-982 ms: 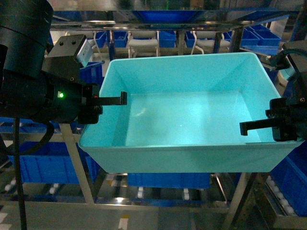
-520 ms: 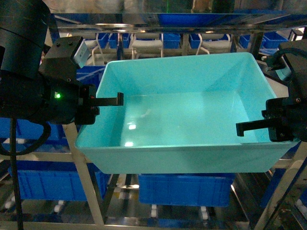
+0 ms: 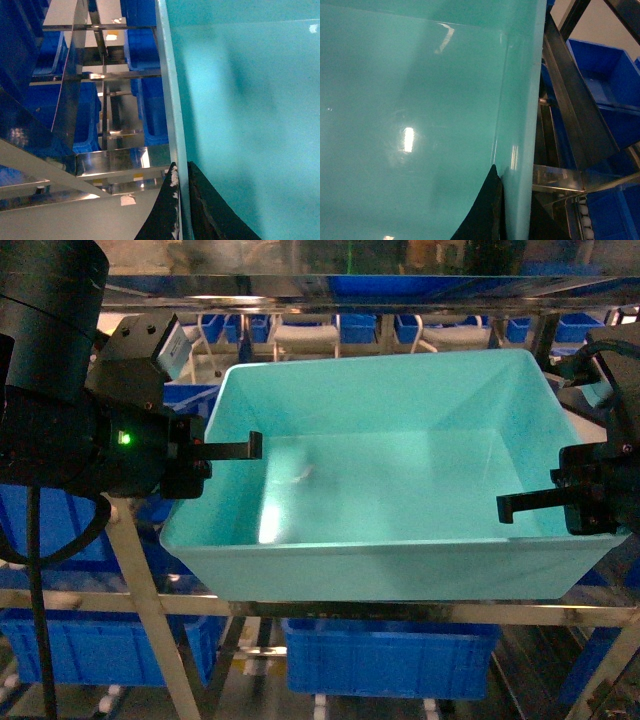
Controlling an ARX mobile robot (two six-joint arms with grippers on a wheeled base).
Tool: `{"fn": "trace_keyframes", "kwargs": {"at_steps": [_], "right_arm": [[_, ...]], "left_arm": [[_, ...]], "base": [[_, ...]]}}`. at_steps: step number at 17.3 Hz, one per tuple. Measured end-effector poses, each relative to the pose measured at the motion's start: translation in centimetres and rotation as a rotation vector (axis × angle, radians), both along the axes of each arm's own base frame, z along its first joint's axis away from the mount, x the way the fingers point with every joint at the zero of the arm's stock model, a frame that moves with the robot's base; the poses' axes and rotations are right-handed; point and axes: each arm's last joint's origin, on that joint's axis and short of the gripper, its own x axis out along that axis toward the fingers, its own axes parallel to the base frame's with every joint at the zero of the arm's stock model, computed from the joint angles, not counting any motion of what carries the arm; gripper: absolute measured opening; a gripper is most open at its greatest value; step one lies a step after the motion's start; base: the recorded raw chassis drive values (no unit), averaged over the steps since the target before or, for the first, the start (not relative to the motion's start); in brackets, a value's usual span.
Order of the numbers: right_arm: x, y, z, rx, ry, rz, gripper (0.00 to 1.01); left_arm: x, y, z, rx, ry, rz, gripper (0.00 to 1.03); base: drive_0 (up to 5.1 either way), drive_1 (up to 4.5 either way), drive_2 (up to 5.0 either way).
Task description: Organize blue bins on left shelf correctly
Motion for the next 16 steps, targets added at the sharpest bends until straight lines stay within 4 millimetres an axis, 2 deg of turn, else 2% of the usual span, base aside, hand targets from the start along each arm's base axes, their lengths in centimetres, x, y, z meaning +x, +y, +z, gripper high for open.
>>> {"fn": "trace_keyframes", "kwargs": {"at_steps": [2,9,16], "right_arm": [[0.0,0.0,0.0,0.0,0.0,0.0,0.02],[-0.01,0.05,0.0,0.0,0.0,0.002,0.02],[-0.02,0.04,0.0,0.0,0.001,0.001,0.02]], "left_arm": [[0.0,0.0,-0.01,0.0,0.001,0.0,0.02],[0.01,0.07,0.01,0.0,0.0,0.002,0.02],[0.0,0.03,0.0,0.0,0.001,0.0,0.02]], "base": [[0.0,0.0,0.0],[3.8,-1.89,-1.9],[-0.1,0.42,-0.6]]}}
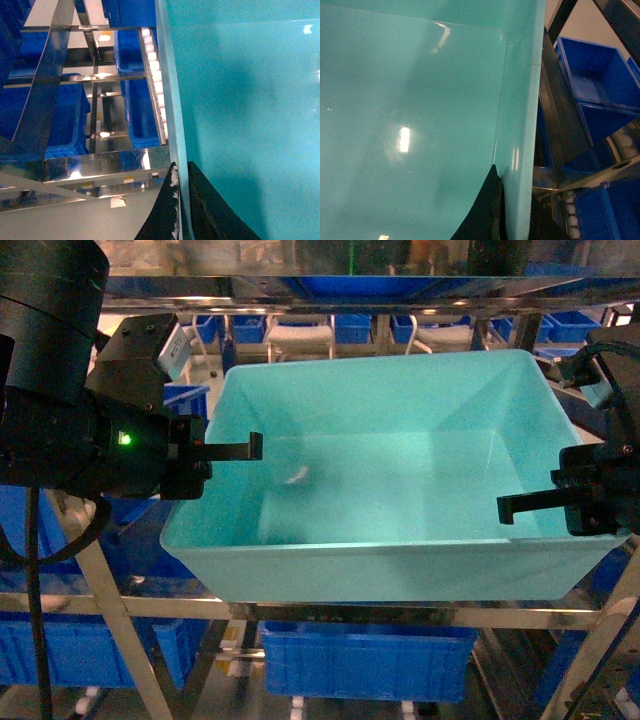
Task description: Organize blue bins on left shelf correctly
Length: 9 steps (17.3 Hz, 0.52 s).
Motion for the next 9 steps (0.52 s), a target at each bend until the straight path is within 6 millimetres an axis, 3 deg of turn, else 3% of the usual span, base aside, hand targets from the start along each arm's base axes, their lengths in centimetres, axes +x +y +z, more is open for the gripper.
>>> {"fn": "trace_keyframes", "kwargs": {"at_steps": [9], "right_arm": [[0.0,0.0,0.0,0.0,0.0,0.0,0.02]], "left_arm": [[0.0,0.0,0.01,0.0,-0.001,0.0,0.02]], "base": [[0.1,1.51,-1.3]]}}
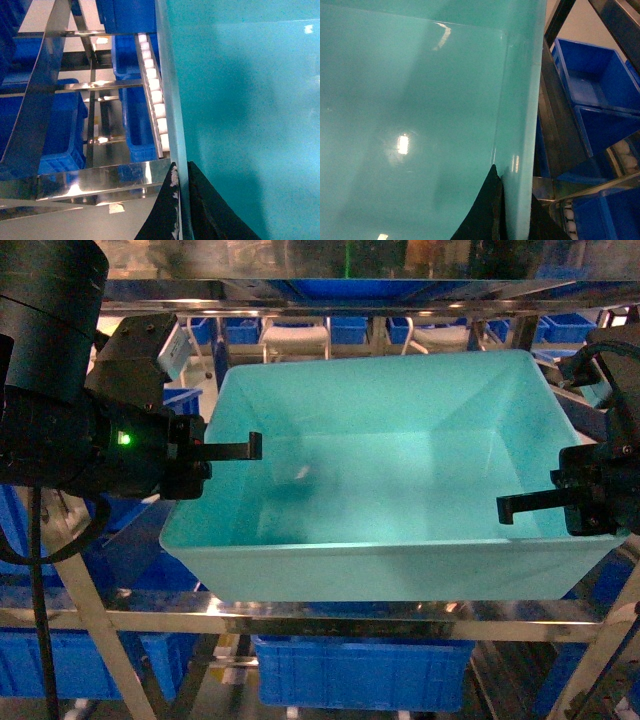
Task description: Organize blue bins on left shelf correctly
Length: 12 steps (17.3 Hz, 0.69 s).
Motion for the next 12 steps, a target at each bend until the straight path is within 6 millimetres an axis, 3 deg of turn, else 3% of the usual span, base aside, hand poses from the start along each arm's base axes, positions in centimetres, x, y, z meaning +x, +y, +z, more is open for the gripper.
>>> {"fn": "trace_keyframes", "kwargs": {"at_steps": [3,12], "right_arm": [[0.0,0.0,0.0,0.0,0.0,0.0,0.02],[0.21,0.02,-0.17,-0.01,0.025,-0.014,0.02]], "left_arm": [[0.0,0.0,0.0,0.0,0.0,0.0,0.02],[0.42,-0.05,-0.13,-0.006,0.025,-0.015,0.02]], "base": [[0.4,2.64,-1.9],[0.0,0.0,0.0]]}}
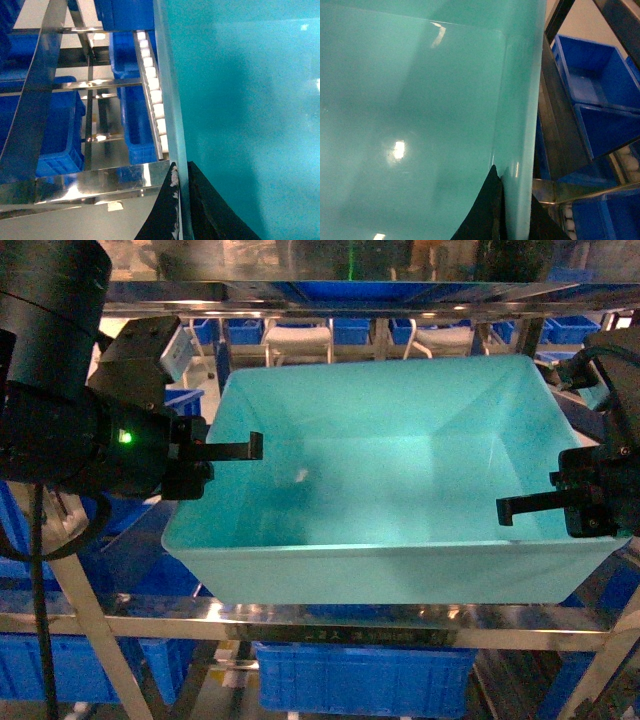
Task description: Organize blue bins on left shelf correctly
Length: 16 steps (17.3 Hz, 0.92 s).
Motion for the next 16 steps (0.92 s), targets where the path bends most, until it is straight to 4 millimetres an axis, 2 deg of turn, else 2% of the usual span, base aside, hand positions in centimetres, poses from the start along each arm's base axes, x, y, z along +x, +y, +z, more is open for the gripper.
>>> {"fn": "trace_keyframes", "kwargs": {"at_steps": [2,5,7,10,16], "right_arm": [[1.1,-0.1,-1.0,-0.01,0.047,-0.027,0.02],[2.3,-0.4,-2.6,-0.016,0.099,-0.049,0.02],[3.8,-0.6,-3.3,-0.02,0.114,-0.075,0.02],[6.1,-1.2,-4.1,-0.017,0.15,-0.11,0.02],[8.7,-1.3,-6.9,0.021,0.246,-0.111,0.02]], "left_arm": [[2.0,-0.4,-1.1,-0.001,0.045,-0.025,0.02],[3.4,-0.7,-2.9,0.01,0.102,-0.046,0.02],[5.4,-1.2,-4.1,0.021,0.13,-0.055,0.02],[8.1,-2.0,-4.9,0.032,0.129,-0.079,0.02],[11.4,-2.4,-6.8,0.08,0.155,-0.097,0.02]], "base": [[0.0,0.0,0.0],[0.0,0.0,0.0],[0.0,0.0,0.0],[0.0,0.0,0.0],[0.0,0.0,0.0]]}}
